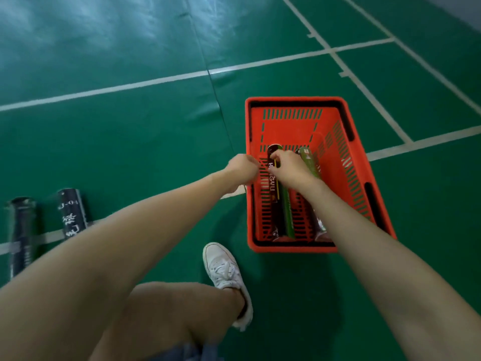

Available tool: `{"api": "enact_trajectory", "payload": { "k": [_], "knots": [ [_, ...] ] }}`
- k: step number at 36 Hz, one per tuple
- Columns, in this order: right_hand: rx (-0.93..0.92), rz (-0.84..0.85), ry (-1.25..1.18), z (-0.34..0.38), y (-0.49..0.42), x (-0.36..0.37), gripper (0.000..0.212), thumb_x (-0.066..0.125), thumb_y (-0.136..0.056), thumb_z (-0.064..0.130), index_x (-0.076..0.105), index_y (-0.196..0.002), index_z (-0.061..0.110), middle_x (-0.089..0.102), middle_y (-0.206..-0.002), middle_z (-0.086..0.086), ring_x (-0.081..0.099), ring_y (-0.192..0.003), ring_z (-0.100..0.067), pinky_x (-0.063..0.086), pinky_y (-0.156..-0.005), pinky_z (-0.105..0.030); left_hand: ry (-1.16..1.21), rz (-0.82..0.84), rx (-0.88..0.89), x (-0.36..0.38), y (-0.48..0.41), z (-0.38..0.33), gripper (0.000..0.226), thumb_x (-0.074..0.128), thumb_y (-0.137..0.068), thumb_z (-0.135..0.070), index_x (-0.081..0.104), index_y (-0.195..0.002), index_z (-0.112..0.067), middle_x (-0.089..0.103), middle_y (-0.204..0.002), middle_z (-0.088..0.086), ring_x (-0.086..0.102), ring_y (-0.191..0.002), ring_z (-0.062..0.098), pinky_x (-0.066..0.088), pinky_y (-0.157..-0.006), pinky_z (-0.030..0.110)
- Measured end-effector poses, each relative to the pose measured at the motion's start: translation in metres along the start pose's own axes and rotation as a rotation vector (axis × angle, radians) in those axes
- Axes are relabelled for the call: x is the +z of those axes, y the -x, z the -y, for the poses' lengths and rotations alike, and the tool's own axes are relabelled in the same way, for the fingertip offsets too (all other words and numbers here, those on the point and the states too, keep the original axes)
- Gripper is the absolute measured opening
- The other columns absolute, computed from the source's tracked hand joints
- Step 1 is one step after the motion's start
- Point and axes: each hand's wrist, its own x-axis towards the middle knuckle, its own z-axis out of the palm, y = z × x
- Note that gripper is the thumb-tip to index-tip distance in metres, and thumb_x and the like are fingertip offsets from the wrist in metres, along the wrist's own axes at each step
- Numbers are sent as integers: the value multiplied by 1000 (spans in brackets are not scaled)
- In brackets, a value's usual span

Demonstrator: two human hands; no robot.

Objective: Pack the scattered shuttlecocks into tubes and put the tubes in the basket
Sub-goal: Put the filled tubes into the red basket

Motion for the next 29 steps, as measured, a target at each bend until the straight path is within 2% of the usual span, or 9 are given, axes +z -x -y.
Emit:
{"api": "enact_trajectory", "payload": {
  "k": [2, 5, 7, 14, 19, 22, 26, 28, 29],
  "knots": [
    [-92, -39, 80, 28, 5, -9, 36, 58, -90, 23, 57, -124, 12, 55, -124, -14, 53, -114, -33, 43, -96, -39, -109, -93, 62, -28, 12, 6, 23, 48, -87, -1, 65, -98, -11, 63, -97, 10, 59, -84, 23, 52, -77, 30],
    [-229, -52, 233, 81, 9, -9, 37, 58, -90, 25, 56, -126, 15, 56, -127, -12, 51, -117, -32, 43, -98, -43, -362, -188, 108, -80, 28, 31, 31, 50, -88, -5, 63, -115, -9, 63, -115, 9, 59, -105, 27, 46, -85, 28],
    [-333, -26, 325, 122, 11, 1, 38, 57, -92, 27, 54, -128, 15, 54, -129, -11, 49, -120, -31, 42, -100, -42, -543, -240, 140, -115, 40, 58, 36, 49, -88, -8, 58, -123, -11, 58, -125, 12, 54, -114, 29, 45, -92, 33],
    [-632, 108, 561, 266, 12, 98, 39, 50, -94, 29, 50, -132, 18, 52, -130, -10, 47, -120, -30, 40, -99, -42, -1067, -288, 41, -227, 87, 197, 40, 44, -90, -12, 50, -130, -12, 49, -125, 13, 47, -117, 30, 42, -92, 41],
    [-810, 297, 636, 346, 5, 207, 38, 48, -95, 28, 49, -132, 17, 52, -129, -10, 46, -119, -29, 39, -96, -42, -1053, -238, -150, -287, 103, 309, 34, 48, -91, -14, 51, -124, -9, 50, -122, 14, 47, -117, 30, 41, -94, 42],
    [-813, 420, 600, 368, -3, 265, 38, 47, -95, 25, 47, -131, 14, 52, -128, -11, 47, -117, -31, 39, -95, -43, -930, -231, -260, -302, 102, 367, 37, 48, -91, -17, 52, -128, -10, 50, -127, 15, 46, -119, 32, 42, -96, 46],
    [-662, 564, 490, 385, -11, 346, 40, 45, -98, 27, 34, -132, 9, 54, -125, -15, 53, -108, -33, 41, -78, -40, -719, -205, -411, -305, 90, 444, 44, 49, -90, -17, 45, -133, -10, 41, -137, 17, 37, -129, 34, 35, -105, 50],
    [-514, 651, 386, 383, -13, 382, 58, 48, -97, 32, 21, -141, 6, 51, -132, -17, 56, -108, -32, 45, -79, -38, -633, -266, -469, -299, 82, 476, 56, 53, -88, -20, 34, -140, -12, 32, -143, 17, 27, -136, 34, 28, -110, 51],
    [-430, 703, 344, 380, -14, 399, 73, 51, -96, 36, 8, -147, 5, 44, -140, -20, 55, -113, -33, 47, -85, -39, -580, -318, -499, -295, 79, 491, 64, 55, -87, -21, 27, -144, -14, 26, -147, 17, 21, -138, 34, 23, -112, 51]
  ]
}}
